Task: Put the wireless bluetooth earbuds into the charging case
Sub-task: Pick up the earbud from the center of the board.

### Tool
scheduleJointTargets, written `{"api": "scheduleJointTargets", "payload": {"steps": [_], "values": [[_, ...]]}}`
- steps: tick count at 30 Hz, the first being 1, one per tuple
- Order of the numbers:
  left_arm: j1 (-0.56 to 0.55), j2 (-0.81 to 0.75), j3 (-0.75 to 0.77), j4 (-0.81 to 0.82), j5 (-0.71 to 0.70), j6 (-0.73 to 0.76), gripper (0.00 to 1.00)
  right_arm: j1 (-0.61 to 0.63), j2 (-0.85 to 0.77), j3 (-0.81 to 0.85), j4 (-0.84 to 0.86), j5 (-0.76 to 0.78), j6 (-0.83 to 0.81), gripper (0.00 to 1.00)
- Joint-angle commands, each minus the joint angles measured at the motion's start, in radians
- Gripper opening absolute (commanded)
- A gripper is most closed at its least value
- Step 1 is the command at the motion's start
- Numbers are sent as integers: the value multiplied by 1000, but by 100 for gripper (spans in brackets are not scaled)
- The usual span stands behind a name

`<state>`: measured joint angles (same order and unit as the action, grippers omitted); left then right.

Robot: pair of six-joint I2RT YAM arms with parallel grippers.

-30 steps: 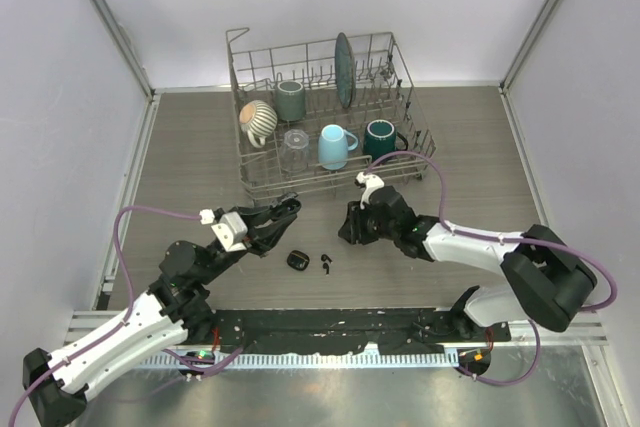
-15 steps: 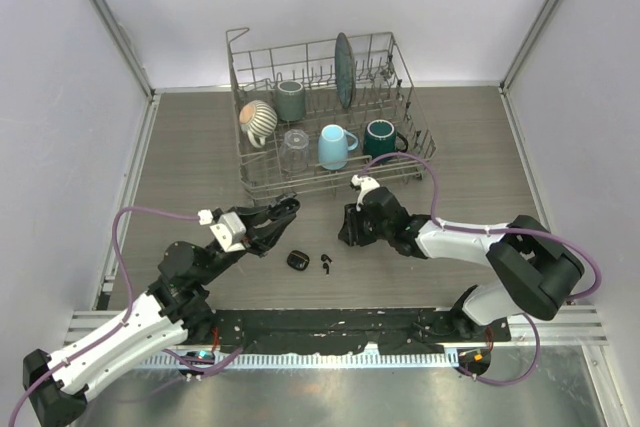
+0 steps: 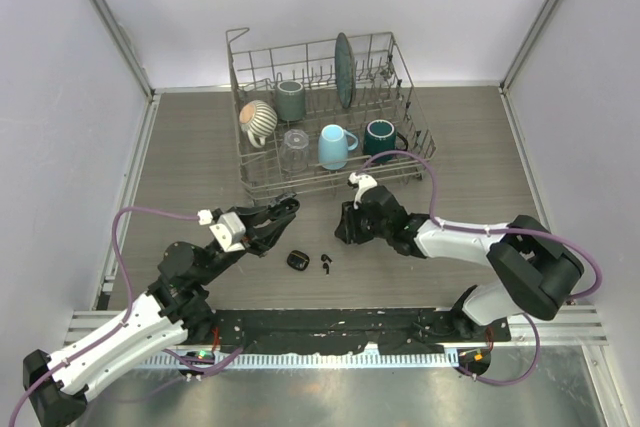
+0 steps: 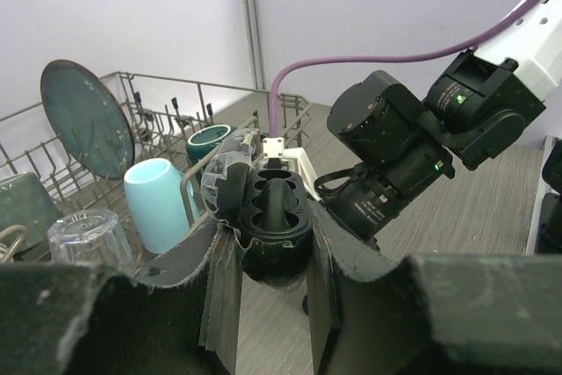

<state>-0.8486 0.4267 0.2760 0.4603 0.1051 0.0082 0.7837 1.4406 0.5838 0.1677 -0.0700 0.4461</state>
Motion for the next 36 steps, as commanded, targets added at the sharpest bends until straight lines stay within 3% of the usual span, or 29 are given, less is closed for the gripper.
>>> {"api": "scheduleJointTargets", "payload": {"steps": [1, 28, 36], "values": [[2, -9, -3, 29, -12, -5, 0, 5, 21, 42, 62, 38, -6, 38], [0, -3, 3, 26, -7, -2, 0, 5, 38, 48, -37, 162, -64, 37], [0, -14, 2, 24, -10, -4, 0, 5, 20, 45, -53, 184, -67, 27]]}}
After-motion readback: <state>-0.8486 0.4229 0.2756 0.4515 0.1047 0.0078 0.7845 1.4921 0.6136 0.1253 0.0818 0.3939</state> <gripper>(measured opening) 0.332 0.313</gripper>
